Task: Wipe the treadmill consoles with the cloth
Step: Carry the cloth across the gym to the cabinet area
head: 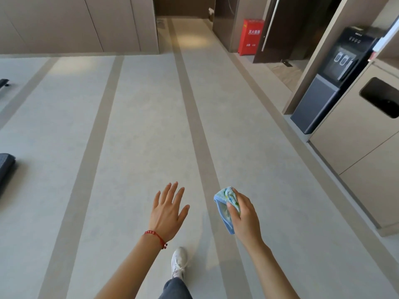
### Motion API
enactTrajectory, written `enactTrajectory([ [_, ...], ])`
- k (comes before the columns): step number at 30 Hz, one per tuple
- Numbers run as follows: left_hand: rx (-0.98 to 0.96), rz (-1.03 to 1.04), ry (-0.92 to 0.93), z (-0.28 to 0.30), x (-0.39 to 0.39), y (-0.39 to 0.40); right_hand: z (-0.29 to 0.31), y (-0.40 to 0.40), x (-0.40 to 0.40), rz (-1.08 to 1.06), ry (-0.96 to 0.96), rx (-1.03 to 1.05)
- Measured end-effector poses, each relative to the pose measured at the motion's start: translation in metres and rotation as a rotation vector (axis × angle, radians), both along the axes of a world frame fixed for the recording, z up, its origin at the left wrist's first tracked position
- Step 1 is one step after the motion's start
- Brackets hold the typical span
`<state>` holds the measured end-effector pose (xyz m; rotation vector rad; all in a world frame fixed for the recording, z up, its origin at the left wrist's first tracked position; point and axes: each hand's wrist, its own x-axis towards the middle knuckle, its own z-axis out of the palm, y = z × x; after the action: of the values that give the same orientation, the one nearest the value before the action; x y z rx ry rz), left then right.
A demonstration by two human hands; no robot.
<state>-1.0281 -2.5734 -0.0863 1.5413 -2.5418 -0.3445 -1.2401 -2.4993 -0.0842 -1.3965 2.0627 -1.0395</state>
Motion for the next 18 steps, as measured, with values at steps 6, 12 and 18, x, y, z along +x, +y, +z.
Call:
enactTrajectory([
  [6,-0.006,-0.079,-0.018,0.009,-0.018,-0.131,0.011,-0.120,-0.014,-0.076,0.011,-0.003],
  [12,0.008,-0.143,-0.037,0.008,-0.048,-0.233,0.015,-0.210,-0.039,-0.120,0.025,-0.019],
  [18,-0.006,-0.212,-0.033,0.004,-0.110,-0.333,0.008,-0.302,-0.092,-0.180,0.045,-0.036],
])
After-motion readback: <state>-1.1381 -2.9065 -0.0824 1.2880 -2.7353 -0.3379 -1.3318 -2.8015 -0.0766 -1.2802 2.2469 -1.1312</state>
